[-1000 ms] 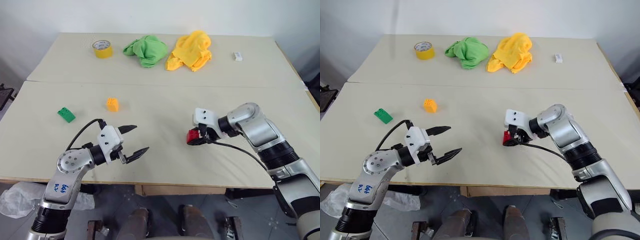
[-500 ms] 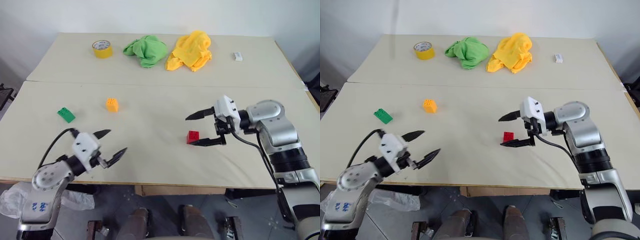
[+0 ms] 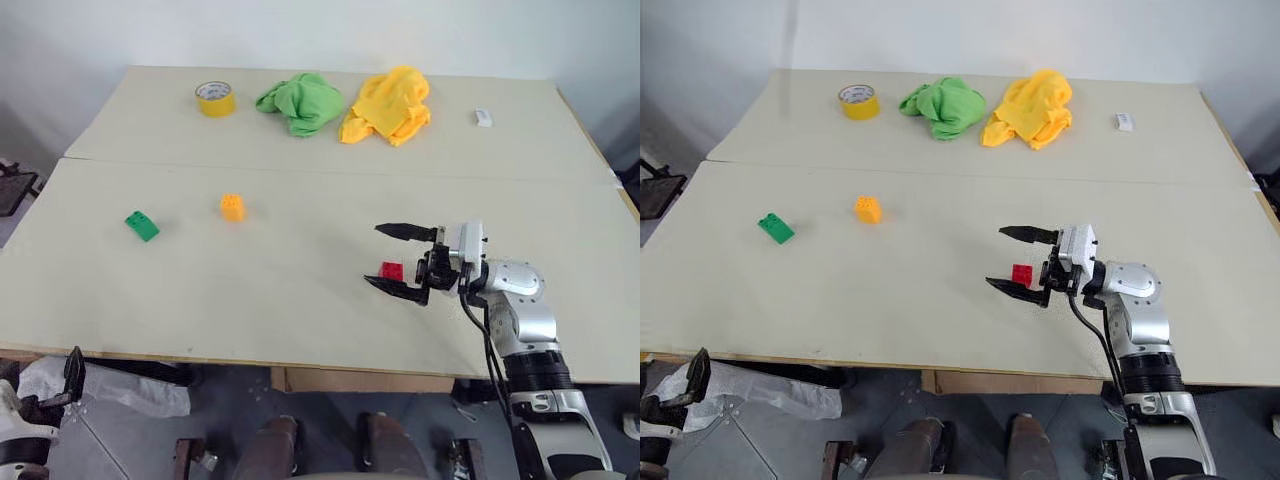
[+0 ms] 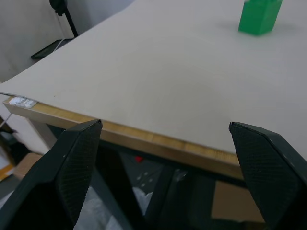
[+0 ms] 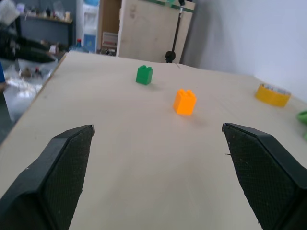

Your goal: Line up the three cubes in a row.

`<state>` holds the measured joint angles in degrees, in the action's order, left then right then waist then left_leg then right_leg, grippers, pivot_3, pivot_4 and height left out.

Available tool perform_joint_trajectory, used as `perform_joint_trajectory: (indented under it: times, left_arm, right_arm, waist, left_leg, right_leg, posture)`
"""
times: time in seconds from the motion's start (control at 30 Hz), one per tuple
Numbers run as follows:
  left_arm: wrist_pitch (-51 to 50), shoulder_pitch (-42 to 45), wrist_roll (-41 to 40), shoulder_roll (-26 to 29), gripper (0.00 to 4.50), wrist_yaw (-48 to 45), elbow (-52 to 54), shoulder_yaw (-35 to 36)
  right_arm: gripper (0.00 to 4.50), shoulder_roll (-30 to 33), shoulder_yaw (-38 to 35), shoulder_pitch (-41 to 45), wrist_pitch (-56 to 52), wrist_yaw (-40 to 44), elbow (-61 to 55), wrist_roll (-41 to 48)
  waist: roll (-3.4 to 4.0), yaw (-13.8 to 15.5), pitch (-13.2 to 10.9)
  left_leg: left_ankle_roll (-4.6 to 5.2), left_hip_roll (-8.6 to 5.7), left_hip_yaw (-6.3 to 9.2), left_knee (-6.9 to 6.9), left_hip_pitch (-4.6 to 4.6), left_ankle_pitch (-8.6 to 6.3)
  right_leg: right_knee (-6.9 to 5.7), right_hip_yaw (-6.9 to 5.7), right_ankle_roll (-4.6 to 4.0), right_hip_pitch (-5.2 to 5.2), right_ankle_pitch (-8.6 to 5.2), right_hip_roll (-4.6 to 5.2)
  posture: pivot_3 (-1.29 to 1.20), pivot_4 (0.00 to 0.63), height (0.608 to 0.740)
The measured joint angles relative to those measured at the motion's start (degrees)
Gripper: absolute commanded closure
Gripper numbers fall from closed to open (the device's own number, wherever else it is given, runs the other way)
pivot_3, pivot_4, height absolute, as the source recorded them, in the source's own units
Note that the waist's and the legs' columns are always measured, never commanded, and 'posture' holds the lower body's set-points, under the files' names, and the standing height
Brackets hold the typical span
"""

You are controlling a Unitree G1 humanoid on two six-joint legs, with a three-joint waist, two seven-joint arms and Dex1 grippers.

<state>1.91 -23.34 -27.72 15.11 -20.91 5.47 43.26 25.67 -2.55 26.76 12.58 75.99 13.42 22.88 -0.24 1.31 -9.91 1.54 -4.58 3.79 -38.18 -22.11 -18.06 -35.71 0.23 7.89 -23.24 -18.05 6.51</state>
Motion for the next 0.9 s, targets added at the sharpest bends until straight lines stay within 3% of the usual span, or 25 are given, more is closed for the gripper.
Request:
perform_joint_trajectory:
  times: [0.27,0.57,0.73,0.9]
  left_arm:
    - [-12.0,16.6,1.3,11.1,0.0,6.2,0.3,-5.3]
    - [-28.7,37.5,4.7,15.0,0.0,16.5,-0.9,-14.7]
    - [-40.4,46.3,7.4,14.1,0.0,27.2,-1.3,-15.2]
    - [-48.7,48.1,10.6,5.8,0.0,38.0,5.9,-16.7]
  right_arm:
    - [0.01,3.4,-2.5,-1.4,-1.4,-2.3,0.3,0.7]
    - [0.01,2.3,0.3,-4.5,-3.4,-4.1,-4.6,0.6]
    - [0.01,2.5,0.6,-5.0,-6.1,-4.7,-5.9,1.2]
    - [0.01,2.8,0.5,-4.0,-8.2,-5.2,-6.2,1.7]
  waist:
    - [-0.07,-0.2,0.0]
    - [-0.07,-1.5,0.1]
    - [-0.08,-1.5,0.1]
    - [-0.1,-1.3,0.1]
  left_leg:
    - [-0.06,0.04,0.01,0.04,0.0,-0.01]
    - [-0.14,0.09,-0.02,0.03,-0.01,0.04]
    - [-0.14,0.07,-0.02,0.01,-0.02,0.04]
    - [-0.14,0.05,-0.02,-0.05,-0.03,0.04]
  right_leg:
    - [-0.29,0.03,-0.05,-0.14,-0.03,-0.08]
    - [-0.55,-0.16,-0.05,-0.26,-0.03,-0.17]
    - [-0.65,-0.14,-0.05,-0.31,-0.02,-0.17]
    - [-0.71,-0.15,-0.05,-0.31,-0.02,-0.15]
  posture:
    - [0.0,0.15,0.74]
    - [0.0,0.15,0.74]
    - [0.0,0.15,0.74]
    - [0.0,0.15,0.74]
